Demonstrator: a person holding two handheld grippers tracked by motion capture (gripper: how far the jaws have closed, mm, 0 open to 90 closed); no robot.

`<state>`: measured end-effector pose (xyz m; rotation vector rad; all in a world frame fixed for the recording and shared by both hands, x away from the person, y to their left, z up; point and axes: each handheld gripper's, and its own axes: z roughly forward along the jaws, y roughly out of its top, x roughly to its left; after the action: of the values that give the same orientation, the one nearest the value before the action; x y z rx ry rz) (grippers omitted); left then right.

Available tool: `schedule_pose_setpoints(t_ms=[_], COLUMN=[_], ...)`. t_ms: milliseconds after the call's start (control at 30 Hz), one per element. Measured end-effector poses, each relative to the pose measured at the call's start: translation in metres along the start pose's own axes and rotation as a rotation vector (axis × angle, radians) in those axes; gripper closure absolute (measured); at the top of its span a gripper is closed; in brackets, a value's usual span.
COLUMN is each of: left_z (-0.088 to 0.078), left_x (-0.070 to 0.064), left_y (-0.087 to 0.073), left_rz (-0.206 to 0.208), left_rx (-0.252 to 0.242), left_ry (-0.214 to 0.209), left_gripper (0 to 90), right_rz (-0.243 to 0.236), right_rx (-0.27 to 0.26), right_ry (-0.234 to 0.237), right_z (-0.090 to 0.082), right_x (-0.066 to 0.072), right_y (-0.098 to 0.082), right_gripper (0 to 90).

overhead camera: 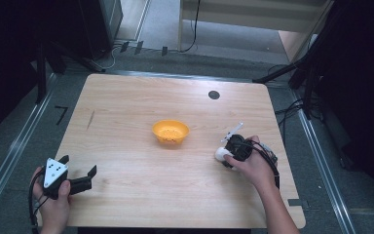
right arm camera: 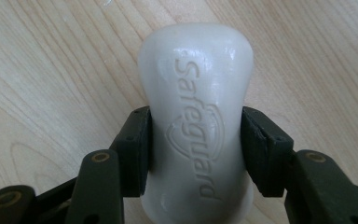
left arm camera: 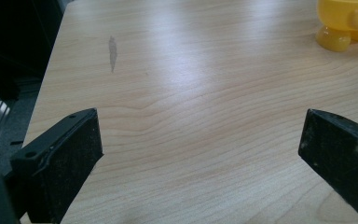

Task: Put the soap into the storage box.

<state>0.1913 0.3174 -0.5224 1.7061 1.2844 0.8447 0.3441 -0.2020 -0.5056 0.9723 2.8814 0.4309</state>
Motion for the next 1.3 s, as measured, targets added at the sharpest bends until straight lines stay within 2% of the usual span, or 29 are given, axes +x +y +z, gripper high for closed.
schedule_pose_setpoints(t_ms=[233,333,633,900,1300], left_z=[0.0,0.0,0.0,0.0,0.0], left_x=[0.0,0.0,0.0,0.0,0.0], left_y=[0.0,0.0,0.0,0.0,0.0], left_rz=[0.0,0.001,0.0,-0.002,0.0], left_rx=[0.0,0.0,-0.001,-0.001,-0.002], left_ry=[-0.002,-0.002,-0.003,-0.003,-0.002], left_gripper=[0.0,0.0,0.0,0.0,0.0], right_rz=[-0.046,-0.063,-0.073,-0.083,-0.132], right_rx=[0.005,0.007,0.004,0.0,-0.026], right_ry=[-0.034,-0.032,-0.015,-0.021,-0.032], right_z=[-0.009,-0.008,-0.009,-0.014,-0.021], right_x=[0.0,-0.001,-0.001,-0.002,0.0], right_y=[0.004,0.004,0.006,0.009,0.02], right_gripper=[50.1,50.1,50.2,50.2,50.2])
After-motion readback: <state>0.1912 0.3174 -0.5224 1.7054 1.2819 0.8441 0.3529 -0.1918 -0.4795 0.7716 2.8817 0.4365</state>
